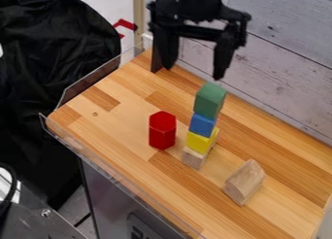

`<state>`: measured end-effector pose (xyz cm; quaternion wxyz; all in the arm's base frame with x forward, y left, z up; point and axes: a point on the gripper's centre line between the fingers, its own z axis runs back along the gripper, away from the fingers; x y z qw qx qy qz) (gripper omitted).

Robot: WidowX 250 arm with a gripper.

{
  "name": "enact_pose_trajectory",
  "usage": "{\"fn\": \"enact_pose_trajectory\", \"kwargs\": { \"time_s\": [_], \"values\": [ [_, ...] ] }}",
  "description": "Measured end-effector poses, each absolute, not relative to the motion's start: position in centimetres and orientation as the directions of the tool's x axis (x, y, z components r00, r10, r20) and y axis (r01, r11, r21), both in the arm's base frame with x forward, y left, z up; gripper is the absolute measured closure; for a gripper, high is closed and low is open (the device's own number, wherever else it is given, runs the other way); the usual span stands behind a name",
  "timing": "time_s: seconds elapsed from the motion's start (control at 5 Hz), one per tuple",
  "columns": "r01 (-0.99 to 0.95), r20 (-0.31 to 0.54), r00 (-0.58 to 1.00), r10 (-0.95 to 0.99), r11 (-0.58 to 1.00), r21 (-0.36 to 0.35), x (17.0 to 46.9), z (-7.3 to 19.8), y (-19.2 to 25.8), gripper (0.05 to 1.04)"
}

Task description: Place the green rectangular block on top of blue one

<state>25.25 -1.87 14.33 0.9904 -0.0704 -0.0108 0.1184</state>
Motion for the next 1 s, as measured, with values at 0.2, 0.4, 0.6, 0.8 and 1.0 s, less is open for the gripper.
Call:
{"fn": "enact_pose_trajectory", "kwargs": {
  "time_s": [0.2,0.4,0.6,0.8,1.0],
  "values": [
    [-0.24,-0.003,0.97,0.241,0.962,-0.127,24.4,14.6,-0.8,0.083],
    [-0.214,0.007,0.977,0.215,0.974,-0.074,24.2,13.9,0.4,0.083],
    [-0.186,0.009,0.983,0.186,0.982,-0.03,23.9,12.3,1.1,0.083],
    [-0.169,-0.001,0.986,0.169,0.985,-0.022,23.9,9.8,1.1,0.083],
    [-0.144,-0.026,0.989,0.143,0.987,-0.071,24.1,7.7,0.4,0.083]
  ]
}}
